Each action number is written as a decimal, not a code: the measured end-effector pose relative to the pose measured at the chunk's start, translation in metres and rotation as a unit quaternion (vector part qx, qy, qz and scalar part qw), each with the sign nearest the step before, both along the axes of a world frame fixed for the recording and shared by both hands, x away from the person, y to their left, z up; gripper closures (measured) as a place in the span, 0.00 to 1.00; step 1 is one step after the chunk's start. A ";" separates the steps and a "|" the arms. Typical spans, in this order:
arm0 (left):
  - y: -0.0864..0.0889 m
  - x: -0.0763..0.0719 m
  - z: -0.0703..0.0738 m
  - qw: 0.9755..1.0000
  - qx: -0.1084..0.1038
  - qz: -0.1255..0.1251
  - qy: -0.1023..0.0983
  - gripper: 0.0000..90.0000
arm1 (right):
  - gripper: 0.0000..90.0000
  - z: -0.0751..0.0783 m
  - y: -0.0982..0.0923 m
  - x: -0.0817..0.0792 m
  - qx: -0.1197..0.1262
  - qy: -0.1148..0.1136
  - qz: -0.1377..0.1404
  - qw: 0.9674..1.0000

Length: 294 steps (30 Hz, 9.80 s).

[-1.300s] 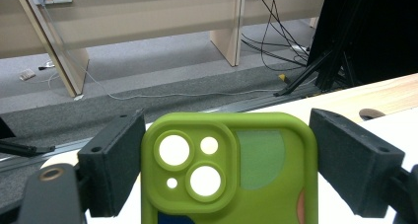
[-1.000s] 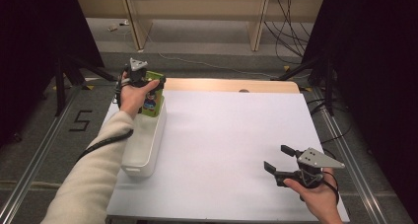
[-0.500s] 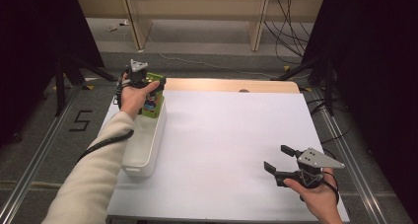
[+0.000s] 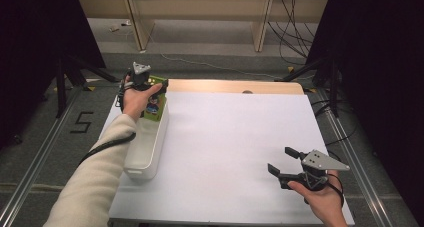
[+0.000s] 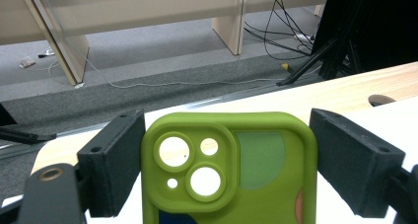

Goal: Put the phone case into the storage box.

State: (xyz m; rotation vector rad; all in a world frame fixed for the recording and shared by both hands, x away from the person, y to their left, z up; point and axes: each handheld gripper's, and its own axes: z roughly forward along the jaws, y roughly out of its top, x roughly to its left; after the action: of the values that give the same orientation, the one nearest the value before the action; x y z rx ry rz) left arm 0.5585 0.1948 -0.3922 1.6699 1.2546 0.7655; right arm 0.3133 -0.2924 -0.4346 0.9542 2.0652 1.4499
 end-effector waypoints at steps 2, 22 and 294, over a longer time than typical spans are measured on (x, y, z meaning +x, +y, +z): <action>0.000 0.000 -0.001 1.000 0.000 0.000 0.001 0.18 | 0.18 0.000 0.000 0.000 0.000 0.000 0.000 1.000; 0.000 0.001 -0.006 1.000 0.002 0.002 0.011 0.18 | 0.18 0.000 0.000 0.000 0.000 0.000 0.000 1.000; -0.007 -0.188 -0.004 0.984 -0.011 -0.177 -0.031 0.05 | 0.18 0.001 0.002 -0.001 -0.001 0.000 0.000 1.000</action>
State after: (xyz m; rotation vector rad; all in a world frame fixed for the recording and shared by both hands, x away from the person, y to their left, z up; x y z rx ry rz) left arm 0.3701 0.1879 -0.3959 1.7724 0.8846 0.5795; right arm 0.3122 -0.2909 -0.4341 0.9545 2.0663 1.4470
